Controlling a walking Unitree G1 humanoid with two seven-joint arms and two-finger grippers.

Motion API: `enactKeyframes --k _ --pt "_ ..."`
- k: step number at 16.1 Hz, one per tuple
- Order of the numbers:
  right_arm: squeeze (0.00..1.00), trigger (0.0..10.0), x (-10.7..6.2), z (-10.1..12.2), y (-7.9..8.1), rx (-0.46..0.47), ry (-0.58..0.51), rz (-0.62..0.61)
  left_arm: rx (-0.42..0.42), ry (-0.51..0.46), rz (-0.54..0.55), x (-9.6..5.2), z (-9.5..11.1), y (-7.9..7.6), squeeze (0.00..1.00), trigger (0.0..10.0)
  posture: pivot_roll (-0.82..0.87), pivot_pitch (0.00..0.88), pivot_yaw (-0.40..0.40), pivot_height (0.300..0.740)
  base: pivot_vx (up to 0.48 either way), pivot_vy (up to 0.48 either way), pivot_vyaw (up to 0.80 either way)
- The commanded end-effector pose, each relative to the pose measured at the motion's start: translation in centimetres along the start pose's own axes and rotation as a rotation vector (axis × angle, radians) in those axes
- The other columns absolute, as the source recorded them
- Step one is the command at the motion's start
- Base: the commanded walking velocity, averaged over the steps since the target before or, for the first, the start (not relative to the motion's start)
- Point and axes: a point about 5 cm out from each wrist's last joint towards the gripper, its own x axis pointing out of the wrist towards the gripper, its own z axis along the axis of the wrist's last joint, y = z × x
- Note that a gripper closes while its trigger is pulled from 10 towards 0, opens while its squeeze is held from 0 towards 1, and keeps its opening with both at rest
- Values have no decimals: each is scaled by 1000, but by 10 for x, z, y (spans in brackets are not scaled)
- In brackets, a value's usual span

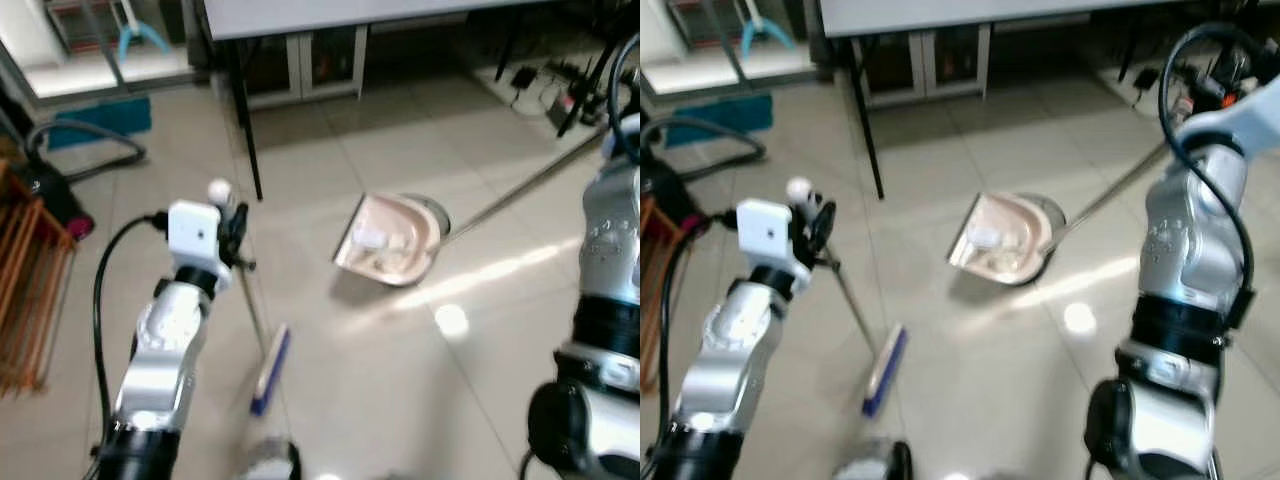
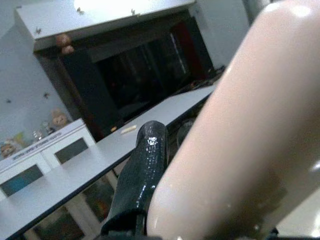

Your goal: Sweep floor

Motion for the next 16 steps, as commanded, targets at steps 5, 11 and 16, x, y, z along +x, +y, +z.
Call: enactKeyframes --k 5,11,16 --pt "0 10000 1 22 -6 13 -91 10 30 -28 -12 2 4 -1 0 10000 4 49 67 740 403 0 0" --pt "0 10000 3 22 -4 16 -96 15 35 -29 -14 4 2 1 0 10000 -1 47 67 740 402 0 0" --pt "0 10000 4 21 -2 6 -86 22 21 -31 -11 4 1 -1 0 10000 -6 50 64 740 391 0 -276"
